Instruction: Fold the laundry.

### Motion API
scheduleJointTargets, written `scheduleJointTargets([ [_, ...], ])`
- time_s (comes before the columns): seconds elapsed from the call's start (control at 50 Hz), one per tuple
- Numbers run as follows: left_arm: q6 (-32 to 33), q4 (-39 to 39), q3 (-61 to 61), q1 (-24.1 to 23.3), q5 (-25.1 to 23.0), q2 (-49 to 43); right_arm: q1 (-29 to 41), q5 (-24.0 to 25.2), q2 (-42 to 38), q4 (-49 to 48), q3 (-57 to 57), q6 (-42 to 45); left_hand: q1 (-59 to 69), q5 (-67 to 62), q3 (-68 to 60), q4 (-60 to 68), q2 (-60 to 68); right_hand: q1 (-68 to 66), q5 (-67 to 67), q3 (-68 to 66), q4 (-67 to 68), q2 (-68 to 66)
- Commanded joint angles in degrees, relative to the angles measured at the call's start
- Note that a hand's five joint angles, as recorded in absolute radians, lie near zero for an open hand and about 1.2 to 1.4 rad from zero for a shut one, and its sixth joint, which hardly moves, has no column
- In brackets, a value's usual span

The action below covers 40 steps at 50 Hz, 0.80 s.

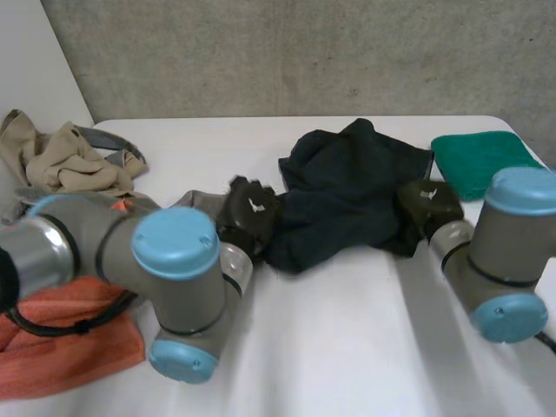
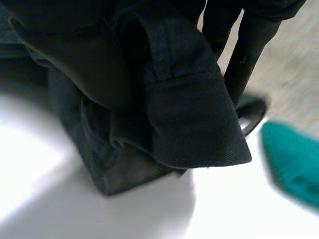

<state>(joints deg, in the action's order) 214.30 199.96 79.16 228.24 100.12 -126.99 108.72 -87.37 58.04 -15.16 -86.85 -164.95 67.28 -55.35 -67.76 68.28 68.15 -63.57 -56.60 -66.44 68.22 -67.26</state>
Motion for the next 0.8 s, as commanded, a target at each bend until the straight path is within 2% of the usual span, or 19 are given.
scheduleJointTargets([
  [0.02, -5.64, -2.11, 3.36, 2.99, 4.21, 17.71, -1.76, 6.32, 13.66, 8.73, 3.35, 10.25, 12.72, -14.65, -12.24, 11.72, 11.85, -16.43, -13.4, -13.56, 11.78, -12.74],
  [0.12, -11.44, -10.08, 3.72, 4.4, 2.55, 32.39, -5.79, 14.49, 21.14, 21.63, 13.08, 14.74, 12.72, -14.65, -12.24, 11.72, 11.85, -16.43, -13.4, -13.56, 11.78, -12.74],
  [0.22, -16.36, -19.06, 2.14, 6.16, 0.25, 36.37, -7.3, 18.9, 20.89, 29.04, 21.97, 14.3, 12.72, -14.65, -12.24, 11.72, 11.85, -16.43, -13.4, -13.56, 11.78, -12.74],
  [0.32, -20.58, -25.48, 1.78, 8.7, -1.15, 34.1, -7.83, 20.84, 15.36, 32.82, 27.08, 15.36, 12.72, -14.65, -12.24, 11.72, 11.85, -16.43, -13.4, -13.56, 11.78, -12.74],
  [0.44, -21.73, -24.27, -0.41, 10.64, -2.38, 23.03, -3.52, 20.14, 5.34, 32.92, 27.0, 20.19, 12.72, -14.65, -12.24, 11.72, 11.85, -16.43, -13.4, -13.56, 11.78, -12.74],
  [0.48, -21.56, -21.98, -3.92, 11.61, -2.91, 17.85, -1.85, 18.38, 1.04, 31.17, 27.96, 21.42, 12.72, -14.65, -12.24, 11.72, 11.85, -16.43, -13.4, -13.56, 11.78, -12.74],
  [0.52, -21.73, -20.23, -7.25, 12.13, -3.17, 14.85, -0.71, 16.54, -1.69, 28.36, 29.97, 21.25, 12.72, -14.65, -12.24, 11.72, 11.85, -16.43, -13.4, -13.56, 11.78, -12.74],
  [0.56, -21.47, -17.85, -13.49, 12.75, -3.44, 11.25, 0.61, 12.5, -5.03, 21.34, 34.19, 19.59, 12.72, -14.65, -12.24, 11.72, 11.85, -16.43, -13.4, -13.56, 11.78, -12.74],
  [0.6, -21.64, -15.31, -20.32, 13.01, -3.7, 10.45, 1.4, 8.82, -6.01, 13.64, 38.13, 16.7, 12.72, -14.65, -12.24, 11.72, 11.85, -16.43, -13.4, -13.56, 11.78, -12.74],
  [0.66, -22.17, -11.36, -25.45, 13.45, -4.23, 11.58, 1.58, 6.43, -5.4, 3.08, 40.7, 13.0, 12.72, -14.65, -12.24, 11.72, 11.85, -16.43, -13.4, -13.56, 11.78, -12.74],
  [0.68, -22.96, -7.17, -27.64, 14.06, -4.06, 12.72, 1.49, 6.42, -4.18, -4.62, 40.79, 10.38, 12.72, -14.65, -12.24, 11.72, 11.85, -16.43, -13.4, -13.56, 11.78, -12.74],
  [0.74, -24.89, 0.4, -28.54, 14.59, -2.75, 16.05, 1.32, 7.73, -1.1, -19.75, 39.14, 5.63, 12.72, -14.65, -12.24, 11.72, 11.85, -16.43, -13.4, -13.56, 11.78, -12.74],
  [0.78, -25.42, 2.89, -27.75, 14.6, -1.69, 17.47, 0.88, 8.88, 0.22, -25.07, 37.81, 3.94, 12.72, -14.65, -12.24, 11.72, 11.85, -16.43, -13.4, -13.56, 11.78, -12.74],
  [0.8, -25.42, 2.98, -26.18, 14.34, -1.25, 18.96, 0.18, 11.15, 1.27, -26.83, 36.68, 2.63, 12.72, -14.65, -12.24, 11.72, 11.85, -16.43, -13.4, -13.56, 11.78, -12.74],
])
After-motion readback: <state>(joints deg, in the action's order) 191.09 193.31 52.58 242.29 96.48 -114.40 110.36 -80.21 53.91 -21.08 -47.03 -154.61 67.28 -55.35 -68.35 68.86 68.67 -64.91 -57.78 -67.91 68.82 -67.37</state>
